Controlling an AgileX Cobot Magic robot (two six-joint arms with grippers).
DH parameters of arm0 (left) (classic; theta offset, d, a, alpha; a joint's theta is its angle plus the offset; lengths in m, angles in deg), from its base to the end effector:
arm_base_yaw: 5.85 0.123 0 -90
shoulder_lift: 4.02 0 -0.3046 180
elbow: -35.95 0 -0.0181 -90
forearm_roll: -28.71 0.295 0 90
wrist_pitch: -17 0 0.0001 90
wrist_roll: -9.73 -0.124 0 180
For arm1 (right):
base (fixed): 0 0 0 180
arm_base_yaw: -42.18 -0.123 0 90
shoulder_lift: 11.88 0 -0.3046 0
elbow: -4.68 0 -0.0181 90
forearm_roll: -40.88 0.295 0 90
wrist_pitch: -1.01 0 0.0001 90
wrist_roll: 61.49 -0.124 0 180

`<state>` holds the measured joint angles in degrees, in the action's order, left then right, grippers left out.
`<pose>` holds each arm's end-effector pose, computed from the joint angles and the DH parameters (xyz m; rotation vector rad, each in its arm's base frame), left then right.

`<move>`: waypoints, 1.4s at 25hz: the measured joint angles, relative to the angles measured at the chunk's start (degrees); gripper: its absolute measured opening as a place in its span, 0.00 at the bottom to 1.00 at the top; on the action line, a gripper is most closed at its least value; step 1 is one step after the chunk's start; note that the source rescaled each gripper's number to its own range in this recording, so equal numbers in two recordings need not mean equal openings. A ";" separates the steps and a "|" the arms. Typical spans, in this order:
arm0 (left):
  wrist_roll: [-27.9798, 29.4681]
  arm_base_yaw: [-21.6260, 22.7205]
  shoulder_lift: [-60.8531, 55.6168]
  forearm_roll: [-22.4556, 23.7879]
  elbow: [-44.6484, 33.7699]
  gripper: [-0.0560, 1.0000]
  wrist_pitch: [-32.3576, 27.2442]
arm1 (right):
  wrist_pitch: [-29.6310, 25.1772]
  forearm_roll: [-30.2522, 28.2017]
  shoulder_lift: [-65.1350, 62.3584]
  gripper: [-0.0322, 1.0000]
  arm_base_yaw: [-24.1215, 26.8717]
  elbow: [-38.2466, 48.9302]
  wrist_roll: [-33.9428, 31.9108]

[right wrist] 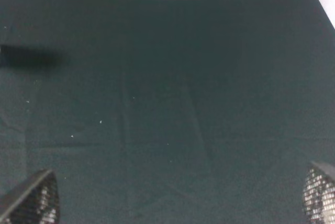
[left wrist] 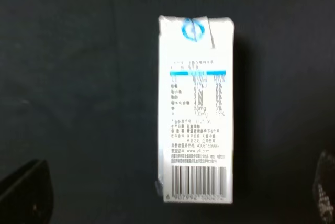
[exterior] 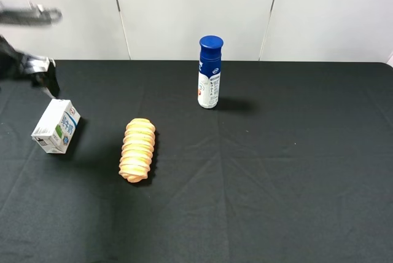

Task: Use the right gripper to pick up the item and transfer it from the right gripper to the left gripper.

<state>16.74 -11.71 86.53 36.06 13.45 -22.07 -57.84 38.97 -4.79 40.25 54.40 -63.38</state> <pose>0.3389 -0.0247 0.2197 0.0788 2.6453 0.0653 0.0465 -0.0020 0.2835 0.0000 2.0182 0.0026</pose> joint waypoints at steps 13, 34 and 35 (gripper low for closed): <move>-0.04 0.00 -13.55 0.17 15.60 1.00 -20.82 | 0.00 0.00 0.00 1.00 0.00 0.00 0.00; -0.65 0.00 -57.39 -3.59 -14.34 1.00 -27.73 | 0.00 0.00 0.00 1.00 0.00 0.00 0.00; -0.97 0.00 -60.25 -3.61 -16.40 1.00 -27.62 | 0.00 0.00 0.00 1.00 0.00 0.00 0.00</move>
<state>15.78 -11.71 26.28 32.45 -2.95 -49.69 -57.84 38.97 -4.79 40.25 54.40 -63.38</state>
